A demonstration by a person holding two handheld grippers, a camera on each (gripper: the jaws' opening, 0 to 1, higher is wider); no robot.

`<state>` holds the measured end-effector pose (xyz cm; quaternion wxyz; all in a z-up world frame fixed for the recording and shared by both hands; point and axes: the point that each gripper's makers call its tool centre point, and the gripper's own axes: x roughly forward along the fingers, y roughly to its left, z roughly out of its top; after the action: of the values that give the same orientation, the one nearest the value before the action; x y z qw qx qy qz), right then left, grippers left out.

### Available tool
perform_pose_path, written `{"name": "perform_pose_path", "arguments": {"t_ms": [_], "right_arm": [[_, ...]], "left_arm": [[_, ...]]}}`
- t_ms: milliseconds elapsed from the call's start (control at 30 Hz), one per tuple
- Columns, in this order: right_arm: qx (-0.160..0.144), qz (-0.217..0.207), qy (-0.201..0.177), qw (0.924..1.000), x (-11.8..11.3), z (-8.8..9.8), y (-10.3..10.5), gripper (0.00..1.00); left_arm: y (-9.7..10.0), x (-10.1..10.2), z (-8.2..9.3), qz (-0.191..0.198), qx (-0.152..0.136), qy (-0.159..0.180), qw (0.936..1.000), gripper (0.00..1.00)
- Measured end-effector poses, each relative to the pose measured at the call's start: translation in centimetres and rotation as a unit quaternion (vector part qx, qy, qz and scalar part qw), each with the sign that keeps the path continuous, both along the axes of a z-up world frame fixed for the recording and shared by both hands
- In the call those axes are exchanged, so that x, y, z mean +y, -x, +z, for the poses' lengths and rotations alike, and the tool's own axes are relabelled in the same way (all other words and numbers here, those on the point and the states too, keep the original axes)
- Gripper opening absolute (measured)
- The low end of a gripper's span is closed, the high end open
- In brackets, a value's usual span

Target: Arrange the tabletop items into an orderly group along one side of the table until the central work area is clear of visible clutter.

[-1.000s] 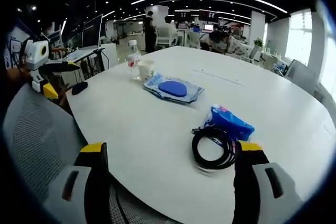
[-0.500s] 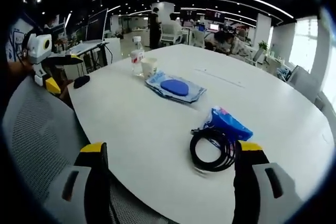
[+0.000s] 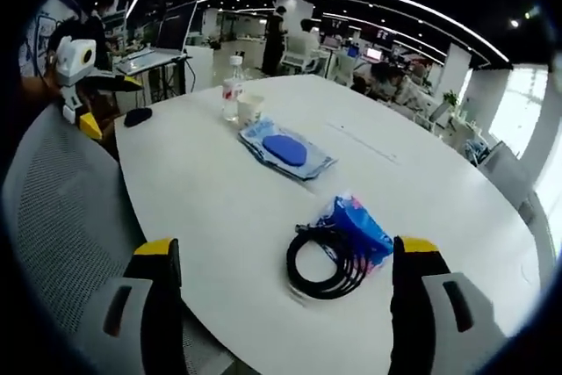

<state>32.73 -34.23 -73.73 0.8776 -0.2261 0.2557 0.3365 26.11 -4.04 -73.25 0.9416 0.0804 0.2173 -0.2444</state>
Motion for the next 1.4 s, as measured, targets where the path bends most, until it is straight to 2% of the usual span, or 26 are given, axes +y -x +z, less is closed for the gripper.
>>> {"name": "perform_pose_path", "arguments": {"t_ms": [467,867,1200,1400], "right_arm": [[-0.021,0.050,0.066,0.9964,-1.6,1.6,-3.3,0.94],[-0.010,0.105,0.128,0.9861,-2.5,0.6,-5.1,0.88],[0.011,0.106,0.126,0.9863,-2.1,-1.3,-5.0,0.83],[0.024,0.097,0.108,0.9891,-1.6,-2.7,-4.8,0.80]], "left_arm": [[0.0,0.1,-0.1,0.001,0.002,-0.001,1.0000,1.00],[0.0,0.0,-0.2,0.000,0.001,-0.002,1.0000,1.00],[0.0,-0.1,-0.1,-0.002,-0.001,0.001,1.0000,1.00],[0.0,-0.2,-0.2,-0.004,0.001,-0.002,1.0000,1.00]]}}
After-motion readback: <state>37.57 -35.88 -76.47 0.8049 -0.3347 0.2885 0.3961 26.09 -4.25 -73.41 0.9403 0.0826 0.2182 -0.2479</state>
